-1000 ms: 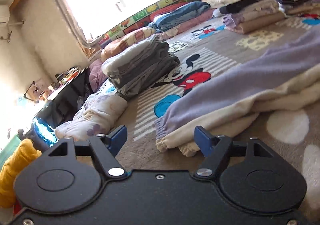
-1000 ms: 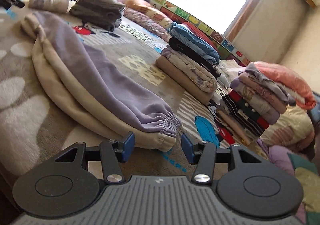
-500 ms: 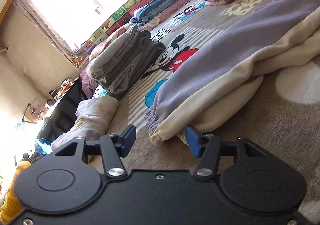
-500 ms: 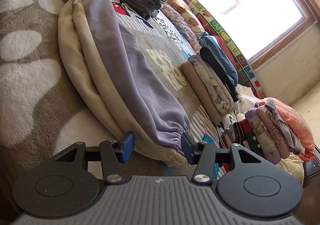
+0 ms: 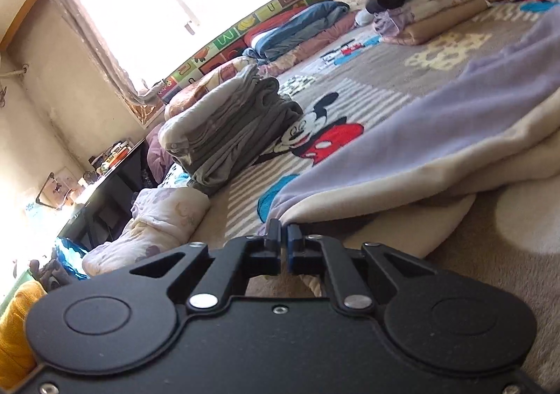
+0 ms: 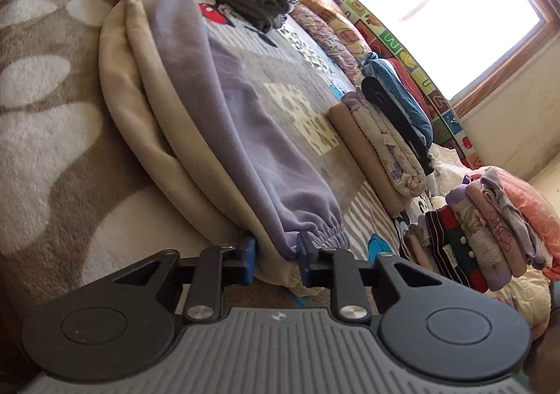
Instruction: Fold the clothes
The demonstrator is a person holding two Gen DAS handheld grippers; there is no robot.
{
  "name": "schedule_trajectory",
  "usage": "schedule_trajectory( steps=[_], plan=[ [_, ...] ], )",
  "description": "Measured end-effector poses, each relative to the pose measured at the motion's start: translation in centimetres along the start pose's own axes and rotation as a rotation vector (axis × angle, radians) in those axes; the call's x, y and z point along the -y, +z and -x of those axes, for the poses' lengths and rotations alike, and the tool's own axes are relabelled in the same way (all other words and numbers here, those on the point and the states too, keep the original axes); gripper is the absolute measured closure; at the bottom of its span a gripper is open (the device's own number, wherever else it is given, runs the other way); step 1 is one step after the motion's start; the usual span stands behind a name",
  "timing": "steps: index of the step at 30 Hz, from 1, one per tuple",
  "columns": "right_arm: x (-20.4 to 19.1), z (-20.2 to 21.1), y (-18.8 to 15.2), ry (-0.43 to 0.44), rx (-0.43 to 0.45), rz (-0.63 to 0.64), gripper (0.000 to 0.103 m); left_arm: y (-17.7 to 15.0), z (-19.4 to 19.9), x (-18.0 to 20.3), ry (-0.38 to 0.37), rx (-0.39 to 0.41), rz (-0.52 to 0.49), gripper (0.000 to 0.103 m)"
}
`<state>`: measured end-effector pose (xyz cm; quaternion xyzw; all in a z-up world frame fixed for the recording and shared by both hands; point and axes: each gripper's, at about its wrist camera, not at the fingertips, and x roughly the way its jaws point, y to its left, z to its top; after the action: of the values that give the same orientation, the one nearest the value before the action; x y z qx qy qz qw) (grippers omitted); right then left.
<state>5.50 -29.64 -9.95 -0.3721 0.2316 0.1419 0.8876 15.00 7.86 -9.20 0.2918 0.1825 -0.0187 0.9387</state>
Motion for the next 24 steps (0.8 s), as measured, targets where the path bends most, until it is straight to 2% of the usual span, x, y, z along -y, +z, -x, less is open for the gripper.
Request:
schedule_trajectory(
  steps=[2, 6, 11, 15, 24],
  plan=[
    [1.4, 0.4, 0.3, -0.021, 0.046, -0.081, 0.092, 0.7, -0.3, -0.9, 0.012, 0.025, 0.075, 0.101],
    [4.3, 0.0, 0.7, -0.055, 0.104, -0.247, 0.093, 1.4, -1.8, -1.4, 0.015, 0.035, 0.185, 0.101],
    [7.4, -2.2, 1.3, -0.095, 0.139, -0.397, 0.093, 2.5, -3.8, -1.5, 0.019, 0.047, 0.189, 0.102],
    [9.1, -4.9, 2.1, -0.107, 0.149, -0.467, 0.093, 3.3, -5.5, -2.0, 0.015, 0.053, 0.195, 0.102],
    [10.6, -12.0, 2.7, -0.105, 0.084, -0.533, 0.093, 4.6, -11.6, -1.5, -0.013, 0.008, 0.137, 0.102]
  ],
)
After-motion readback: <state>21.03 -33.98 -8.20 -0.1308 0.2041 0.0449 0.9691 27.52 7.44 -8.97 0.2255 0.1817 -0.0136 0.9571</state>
